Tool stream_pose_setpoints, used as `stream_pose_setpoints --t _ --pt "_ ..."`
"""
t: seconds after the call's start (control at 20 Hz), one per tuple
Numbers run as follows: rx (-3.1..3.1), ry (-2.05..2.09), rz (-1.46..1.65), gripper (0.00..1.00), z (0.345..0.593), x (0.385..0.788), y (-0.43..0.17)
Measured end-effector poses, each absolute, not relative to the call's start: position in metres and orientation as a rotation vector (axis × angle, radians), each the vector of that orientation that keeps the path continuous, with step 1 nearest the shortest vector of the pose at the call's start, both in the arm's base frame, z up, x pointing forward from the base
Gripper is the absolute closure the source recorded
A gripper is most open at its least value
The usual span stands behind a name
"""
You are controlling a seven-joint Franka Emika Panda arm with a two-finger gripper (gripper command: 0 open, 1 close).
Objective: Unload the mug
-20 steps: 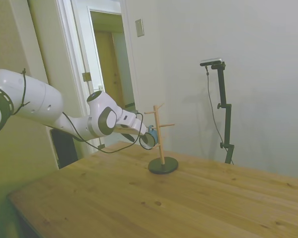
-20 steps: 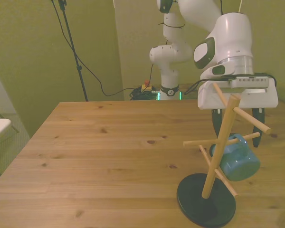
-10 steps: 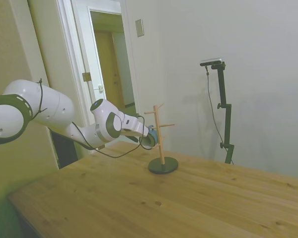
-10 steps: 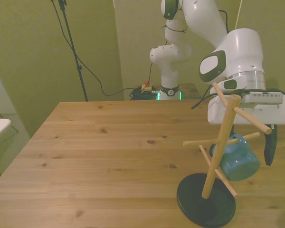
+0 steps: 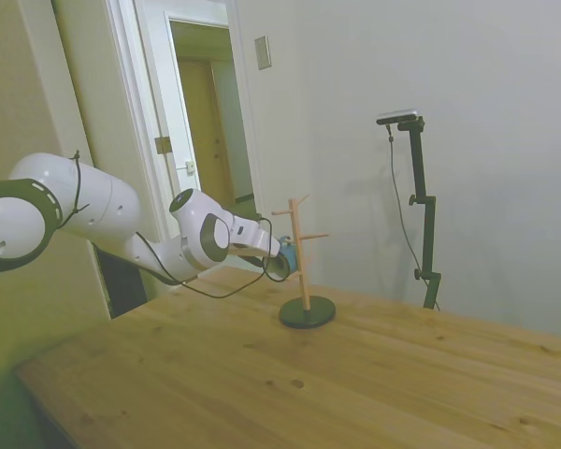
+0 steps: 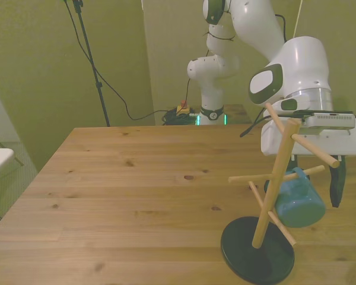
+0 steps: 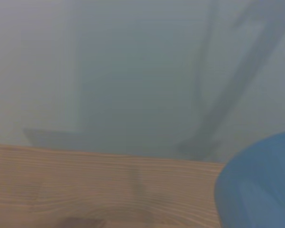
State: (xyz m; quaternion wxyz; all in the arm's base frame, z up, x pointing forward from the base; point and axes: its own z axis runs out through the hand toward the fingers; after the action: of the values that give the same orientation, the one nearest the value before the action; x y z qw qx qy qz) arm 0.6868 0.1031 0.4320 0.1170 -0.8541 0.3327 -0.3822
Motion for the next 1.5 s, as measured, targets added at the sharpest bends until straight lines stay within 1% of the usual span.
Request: stream_pose_setpoints --t 0.65,1.0,1.5 --pt "-2.502 0.968 -1.118 1.0 0.435 0.679 0.105" --pt "-2.496 0.963 -1.107 1.0 0.441 0.667 0.107" --pt "-2.478 0.951 -1.107 1.0 0.443 0.657 0.106"
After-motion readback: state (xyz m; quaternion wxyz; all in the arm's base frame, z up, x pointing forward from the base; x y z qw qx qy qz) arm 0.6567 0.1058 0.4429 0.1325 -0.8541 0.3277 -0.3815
